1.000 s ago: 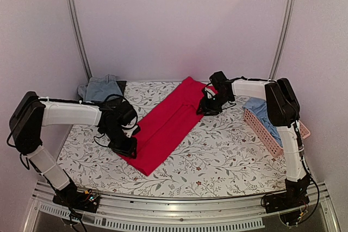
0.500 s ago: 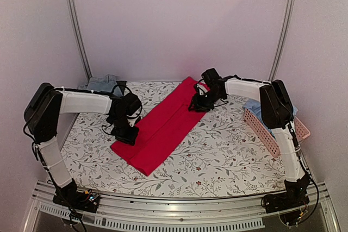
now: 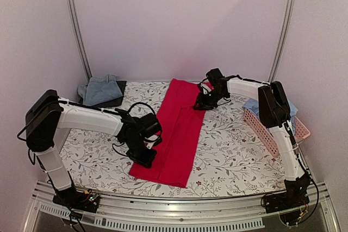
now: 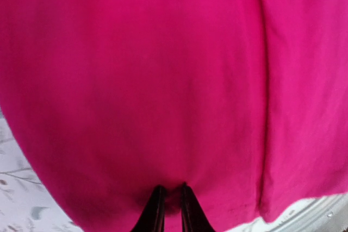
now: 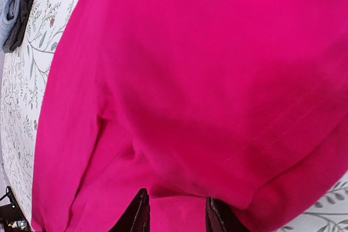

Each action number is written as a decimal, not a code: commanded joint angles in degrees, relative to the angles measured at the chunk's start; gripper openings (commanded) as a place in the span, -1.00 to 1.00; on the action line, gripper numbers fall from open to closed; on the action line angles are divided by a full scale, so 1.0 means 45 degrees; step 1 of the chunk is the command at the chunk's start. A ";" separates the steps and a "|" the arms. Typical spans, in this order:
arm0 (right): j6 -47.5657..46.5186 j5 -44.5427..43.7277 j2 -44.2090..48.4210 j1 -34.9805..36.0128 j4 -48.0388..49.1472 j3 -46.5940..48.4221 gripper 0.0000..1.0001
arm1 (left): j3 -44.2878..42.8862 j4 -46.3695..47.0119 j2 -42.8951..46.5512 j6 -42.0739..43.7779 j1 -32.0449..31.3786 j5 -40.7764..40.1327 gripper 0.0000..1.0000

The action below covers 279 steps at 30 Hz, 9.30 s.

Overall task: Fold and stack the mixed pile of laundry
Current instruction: Adjust the rectangle-folded T-shirt at the center of the board, then pick up the rectangle-folded T-shirt from the center of the board, then fold the rectangle-folded T-shirt at the center of the board, then pick up the 2/3-rectangle-folded T-shirt from the center of the board, then fold the 2/3-rectangle-folded T-shirt at the center of the board.

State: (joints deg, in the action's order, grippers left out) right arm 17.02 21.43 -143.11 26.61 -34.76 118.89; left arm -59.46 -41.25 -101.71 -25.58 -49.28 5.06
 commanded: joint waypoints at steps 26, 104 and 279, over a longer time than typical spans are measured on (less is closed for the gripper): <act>0.9915 -0.1450 1.2384 0.7559 0.4946 -1.5858 -0.01 | 0.7848 0.4314 1.0012 -0.6406 0.0544 0.5121 -0.14; 0.5461 0.2323 0.7289 0.0626 0.6255 -1.0960 -1.00 | -0.7670 0.1896 -0.5042 -0.0588 0.6223 0.8095 -1.00; 0.3503 0.5729 0.9380 0.0258 0.2986 -1.2945 -1.00 | 0.0104 0.6072 -0.0178 -0.2898 0.5007 0.8720 -1.00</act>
State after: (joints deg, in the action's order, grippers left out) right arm 32.53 46.85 -99.59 28.16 -18.79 56.73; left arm -59.09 -14.83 -104.57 -37.93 -27.59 44.49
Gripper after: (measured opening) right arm 0.009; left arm 0.005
